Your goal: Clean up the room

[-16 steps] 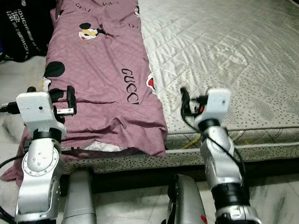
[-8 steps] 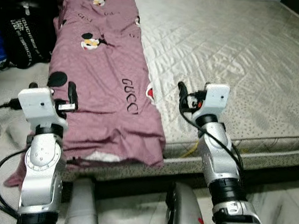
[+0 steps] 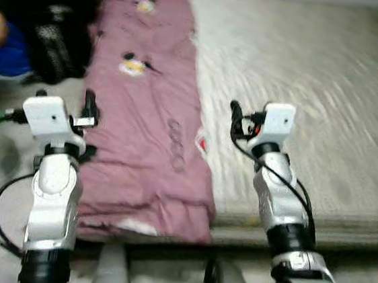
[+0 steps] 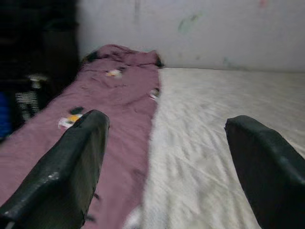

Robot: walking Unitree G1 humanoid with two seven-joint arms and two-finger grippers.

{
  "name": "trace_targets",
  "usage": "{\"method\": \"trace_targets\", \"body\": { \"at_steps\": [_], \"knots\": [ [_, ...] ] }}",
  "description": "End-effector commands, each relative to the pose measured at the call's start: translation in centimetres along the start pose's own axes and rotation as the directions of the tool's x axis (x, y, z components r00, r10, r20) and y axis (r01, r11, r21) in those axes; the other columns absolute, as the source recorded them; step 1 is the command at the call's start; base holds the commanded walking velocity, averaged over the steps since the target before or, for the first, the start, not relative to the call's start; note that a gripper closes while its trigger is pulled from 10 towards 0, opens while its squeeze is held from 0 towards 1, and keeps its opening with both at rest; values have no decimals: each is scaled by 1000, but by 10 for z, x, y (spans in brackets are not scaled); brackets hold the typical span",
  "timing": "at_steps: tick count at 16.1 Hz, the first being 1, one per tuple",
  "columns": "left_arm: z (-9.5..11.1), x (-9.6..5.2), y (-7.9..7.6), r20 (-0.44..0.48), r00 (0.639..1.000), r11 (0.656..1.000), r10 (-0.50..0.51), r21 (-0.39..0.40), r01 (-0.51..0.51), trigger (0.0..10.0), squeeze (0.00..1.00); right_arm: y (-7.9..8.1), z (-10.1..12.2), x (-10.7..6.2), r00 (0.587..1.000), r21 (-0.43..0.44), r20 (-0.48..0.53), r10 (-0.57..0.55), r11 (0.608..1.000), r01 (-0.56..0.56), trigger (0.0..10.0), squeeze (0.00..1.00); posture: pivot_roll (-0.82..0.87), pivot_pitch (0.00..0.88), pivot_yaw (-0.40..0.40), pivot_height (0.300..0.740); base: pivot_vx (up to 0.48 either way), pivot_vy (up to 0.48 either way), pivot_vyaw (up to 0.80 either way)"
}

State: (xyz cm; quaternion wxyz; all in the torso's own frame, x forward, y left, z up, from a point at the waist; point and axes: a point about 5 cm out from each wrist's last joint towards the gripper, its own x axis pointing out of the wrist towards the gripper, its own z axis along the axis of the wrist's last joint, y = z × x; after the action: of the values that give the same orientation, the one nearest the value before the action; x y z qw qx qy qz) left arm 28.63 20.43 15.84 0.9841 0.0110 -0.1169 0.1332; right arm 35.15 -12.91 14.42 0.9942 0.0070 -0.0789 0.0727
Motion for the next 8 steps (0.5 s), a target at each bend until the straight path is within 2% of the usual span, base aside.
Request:
{"method": "trace_targets", "body": {
  "at_steps": [1, 3, 8],
  "knots": [
    [-1, 0, 5, 5, 999, 999, 37, 17, -37, 10000, 0, 3, 3, 3, 1000, -7, 12, 6, 1000, -6, 10000, 0, 101, 0, -24, 706, 0, 0, 0],
    [-5, 1, 0, -6, 998, 997, 67, 44, -67, 10000, 0, 1, 2, 2, 1000, -14, 6, 0, 1000, 0, 10000, 0, 96, 0, -20, 734, 0, 0, 0],
    [-7, 1, -5, -9, 999, 998, 43, 40, -43, 10000, 0, 3, -7, -3, 1000, -39, -19, 2, 999, -3, 10000, 0, 94, 0, -18, 734, 0, 0, 0]
  ]
}}
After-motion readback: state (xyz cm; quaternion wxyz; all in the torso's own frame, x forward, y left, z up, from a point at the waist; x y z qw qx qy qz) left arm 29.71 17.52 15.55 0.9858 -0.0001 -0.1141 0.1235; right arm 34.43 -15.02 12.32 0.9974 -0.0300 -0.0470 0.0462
